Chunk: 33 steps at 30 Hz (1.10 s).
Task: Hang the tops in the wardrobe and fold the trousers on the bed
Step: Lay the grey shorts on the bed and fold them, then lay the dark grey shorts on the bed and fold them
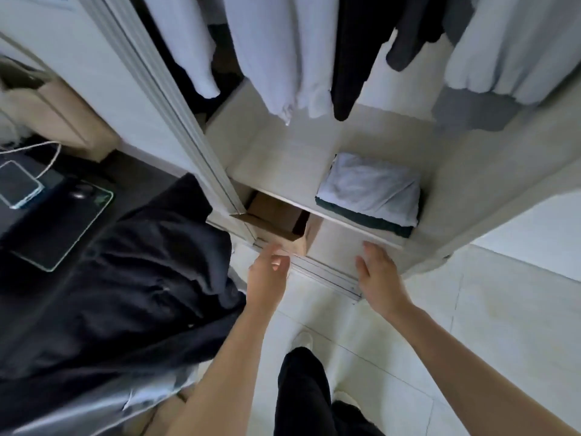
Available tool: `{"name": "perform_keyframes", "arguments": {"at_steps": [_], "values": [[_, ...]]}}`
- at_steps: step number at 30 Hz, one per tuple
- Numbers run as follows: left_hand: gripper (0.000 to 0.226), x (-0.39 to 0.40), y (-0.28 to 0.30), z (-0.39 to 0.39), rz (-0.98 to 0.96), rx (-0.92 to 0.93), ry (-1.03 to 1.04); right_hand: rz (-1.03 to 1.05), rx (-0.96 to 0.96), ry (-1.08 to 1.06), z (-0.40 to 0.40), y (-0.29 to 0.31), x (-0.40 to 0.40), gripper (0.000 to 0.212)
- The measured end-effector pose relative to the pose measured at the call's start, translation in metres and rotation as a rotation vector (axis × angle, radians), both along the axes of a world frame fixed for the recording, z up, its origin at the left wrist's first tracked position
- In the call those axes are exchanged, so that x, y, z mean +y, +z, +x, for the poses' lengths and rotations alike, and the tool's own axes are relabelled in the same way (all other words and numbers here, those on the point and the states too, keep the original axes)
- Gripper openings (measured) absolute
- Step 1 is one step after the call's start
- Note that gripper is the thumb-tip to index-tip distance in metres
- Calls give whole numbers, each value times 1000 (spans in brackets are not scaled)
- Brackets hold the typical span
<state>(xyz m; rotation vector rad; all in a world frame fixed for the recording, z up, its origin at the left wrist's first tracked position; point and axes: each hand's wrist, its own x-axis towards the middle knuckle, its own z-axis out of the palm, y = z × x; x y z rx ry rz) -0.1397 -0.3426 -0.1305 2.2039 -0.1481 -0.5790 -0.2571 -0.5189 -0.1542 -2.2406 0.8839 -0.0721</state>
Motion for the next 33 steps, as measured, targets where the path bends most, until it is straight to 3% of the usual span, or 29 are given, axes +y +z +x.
{"name": "perform_keyframes", "arguments": {"at_steps": [2, 9, 18, 24, 33], "values": [[23, 26, 9, -29, -4, -10, 94, 30, -14, 83, -14, 8, 22, 40], [21, 165, 44, -213, -60, -2, 774, 122, 67, 698, -101, 31, 155, 41], [24, 296, 22, -409, -75, -40, 1470, 122, 208, 1330, -180, 44, 307, 34], [16, 361, 7, -553, -36, -11, 1828, 53, 264, 1661, -248, 42, 421, 36], [15, 438, -41, -797, 38, 222, 2239, -87, 411, 2019, -410, 2, 608, 34]]}}
